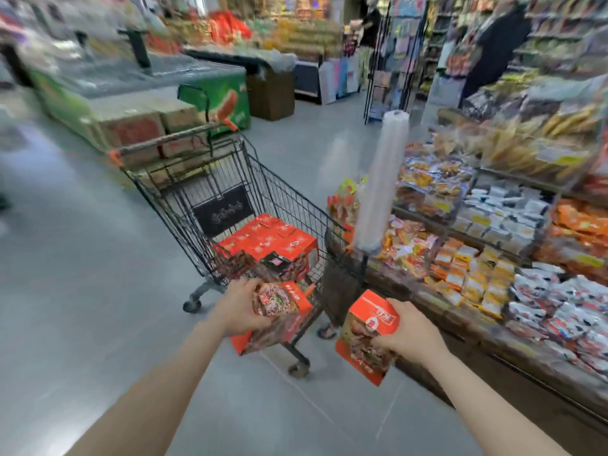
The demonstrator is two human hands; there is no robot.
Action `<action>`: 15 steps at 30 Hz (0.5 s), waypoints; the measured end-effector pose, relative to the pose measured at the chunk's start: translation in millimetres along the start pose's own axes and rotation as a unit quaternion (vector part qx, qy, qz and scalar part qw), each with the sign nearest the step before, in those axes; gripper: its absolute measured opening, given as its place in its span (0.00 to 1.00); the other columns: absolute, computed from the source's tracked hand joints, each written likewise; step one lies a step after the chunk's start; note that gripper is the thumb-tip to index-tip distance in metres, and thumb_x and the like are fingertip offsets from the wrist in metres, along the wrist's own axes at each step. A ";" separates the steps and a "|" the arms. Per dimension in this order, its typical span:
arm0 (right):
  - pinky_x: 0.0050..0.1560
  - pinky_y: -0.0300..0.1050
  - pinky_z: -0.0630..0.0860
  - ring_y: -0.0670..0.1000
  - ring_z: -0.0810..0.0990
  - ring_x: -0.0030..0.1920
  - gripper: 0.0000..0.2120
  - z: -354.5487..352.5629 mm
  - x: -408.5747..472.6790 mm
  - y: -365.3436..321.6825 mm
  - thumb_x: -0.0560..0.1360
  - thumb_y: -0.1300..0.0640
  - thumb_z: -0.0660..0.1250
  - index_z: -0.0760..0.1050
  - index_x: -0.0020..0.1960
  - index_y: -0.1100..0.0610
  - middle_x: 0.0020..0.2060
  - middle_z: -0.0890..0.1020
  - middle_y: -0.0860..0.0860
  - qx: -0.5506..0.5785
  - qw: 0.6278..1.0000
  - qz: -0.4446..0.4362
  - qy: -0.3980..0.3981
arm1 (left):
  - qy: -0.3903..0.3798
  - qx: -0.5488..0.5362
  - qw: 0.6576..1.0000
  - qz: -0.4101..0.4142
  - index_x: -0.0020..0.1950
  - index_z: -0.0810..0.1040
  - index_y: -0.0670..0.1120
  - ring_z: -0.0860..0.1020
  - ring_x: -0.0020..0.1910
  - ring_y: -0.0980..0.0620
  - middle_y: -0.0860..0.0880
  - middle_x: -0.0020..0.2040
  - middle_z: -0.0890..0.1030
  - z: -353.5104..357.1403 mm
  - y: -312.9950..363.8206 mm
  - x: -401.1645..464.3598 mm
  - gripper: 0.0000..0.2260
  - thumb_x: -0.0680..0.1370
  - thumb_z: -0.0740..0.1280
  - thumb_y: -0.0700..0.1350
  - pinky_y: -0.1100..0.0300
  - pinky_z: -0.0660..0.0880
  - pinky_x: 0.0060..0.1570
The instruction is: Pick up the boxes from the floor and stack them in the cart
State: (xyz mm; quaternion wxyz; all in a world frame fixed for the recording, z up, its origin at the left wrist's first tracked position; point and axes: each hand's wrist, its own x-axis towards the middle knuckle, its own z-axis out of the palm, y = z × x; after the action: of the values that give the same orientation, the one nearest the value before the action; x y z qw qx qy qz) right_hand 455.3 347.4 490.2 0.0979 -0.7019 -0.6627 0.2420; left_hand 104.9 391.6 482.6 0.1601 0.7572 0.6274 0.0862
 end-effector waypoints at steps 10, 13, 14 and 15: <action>0.51 0.47 0.73 0.49 0.74 0.55 0.44 14.4 91.7 -145.4 0.59 0.40 0.73 0.61 0.71 0.48 0.56 0.71 0.46 -0.016 0.996 -0.087 0.013 | 0.068 -0.045 0.994 -0.072 0.66 0.70 0.48 0.68 0.56 0.51 0.49 0.55 0.72 -54.6 -130.7 15.3 0.41 0.55 0.65 0.64 0.57 0.68 0.58; 0.53 0.49 0.74 0.50 0.74 0.57 0.46 20.1 136.2 -175.5 0.59 0.38 0.73 0.60 0.72 0.49 0.60 0.71 0.47 -0.022 0.994 -0.104 0.015 | 0.065 -0.044 0.992 -0.094 0.66 0.69 0.48 0.69 0.56 0.50 0.48 0.56 0.72 -61.2 -162.2 27.9 0.40 0.57 0.67 0.63 0.57 0.68 0.60; 0.54 0.50 0.75 0.50 0.74 0.57 0.47 23.2 151.8 -184.0 0.58 0.37 0.72 0.59 0.73 0.49 0.61 0.71 0.47 -0.024 0.994 -0.109 0.016 | 0.059 -0.047 0.992 -0.104 0.66 0.69 0.48 0.69 0.57 0.50 0.48 0.57 0.72 -62.7 -172.4 32.3 0.40 0.57 0.67 0.63 0.57 0.68 0.60; 0.55 0.51 0.75 0.51 0.74 0.58 0.48 27.3 168.8 -192.7 0.58 0.36 0.72 0.59 0.73 0.49 0.61 0.70 0.47 -0.027 0.993 -0.114 0.016 | 0.058 -0.050 0.990 -0.117 0.66 0.68 0.47 0.69 0.58 0.50 0.49 0.57 0.72 -63.8 -183.6 37.3 0.41 0.56 0.66 0.63 0.56 0.68 0.61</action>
State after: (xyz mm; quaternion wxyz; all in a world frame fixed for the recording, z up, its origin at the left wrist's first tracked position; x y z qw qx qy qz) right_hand 273.2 527.2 519.5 0.1160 -0.6280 -0.7430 0.2000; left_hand -78.2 466.3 475.2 0.1698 0.6632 0.7150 0.1421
